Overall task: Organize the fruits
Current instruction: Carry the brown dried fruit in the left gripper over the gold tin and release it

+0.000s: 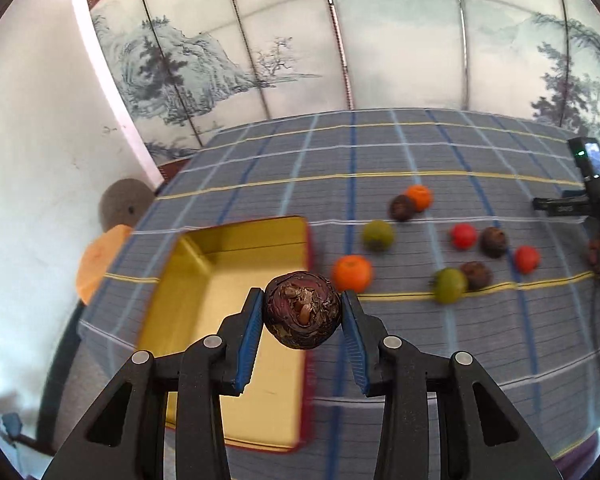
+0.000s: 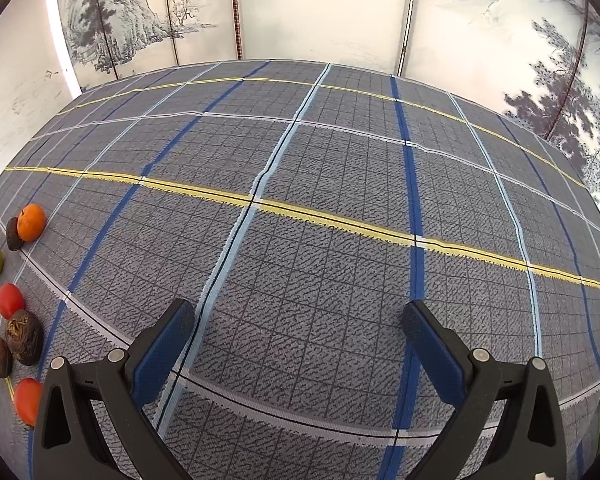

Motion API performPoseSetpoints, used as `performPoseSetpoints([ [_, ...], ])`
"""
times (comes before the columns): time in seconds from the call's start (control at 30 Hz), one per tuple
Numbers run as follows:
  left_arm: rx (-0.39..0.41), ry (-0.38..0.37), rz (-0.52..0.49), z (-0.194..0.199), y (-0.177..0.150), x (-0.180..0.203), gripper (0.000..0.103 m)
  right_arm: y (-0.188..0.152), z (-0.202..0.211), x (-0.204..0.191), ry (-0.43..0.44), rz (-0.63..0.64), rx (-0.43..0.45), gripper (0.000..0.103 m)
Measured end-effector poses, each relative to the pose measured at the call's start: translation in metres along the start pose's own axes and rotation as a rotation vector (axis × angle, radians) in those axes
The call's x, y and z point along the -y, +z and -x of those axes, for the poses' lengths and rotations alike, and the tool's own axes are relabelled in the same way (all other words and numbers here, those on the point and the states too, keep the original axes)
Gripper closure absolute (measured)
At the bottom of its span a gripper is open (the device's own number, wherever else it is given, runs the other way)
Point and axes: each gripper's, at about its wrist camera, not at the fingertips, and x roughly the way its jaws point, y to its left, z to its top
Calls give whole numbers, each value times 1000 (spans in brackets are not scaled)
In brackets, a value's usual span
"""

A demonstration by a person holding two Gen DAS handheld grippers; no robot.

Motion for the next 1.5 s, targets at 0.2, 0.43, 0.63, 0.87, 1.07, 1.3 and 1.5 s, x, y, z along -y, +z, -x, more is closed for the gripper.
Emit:
performPoseSetpoints([
  [0.2,-42,32,-6,-30,1,-30,63,0,0,0,0,0,0,1],
  [0.43,-52,58,-41,-67,12,-58,63,0,0,0,0,0,0,1],
  [0.63,-55,79,-75,-94,23,-73,63,0,0,0,0,0,1,1],
  [0.87,-58,108,-144,-117,33,-77,62,0,0,0,0,0,1,1],
  [1.07,-86,115,-181,-137,36,-76,62,0,0,0,0,0,1,1],
  [1.3,-117,125,-170,-155,38,-84,62,0,0,0,0,0,1,1],
  [1.5,-125,145,-170,-167,35,-87,61,0,0,0,0,0,1,1],
])
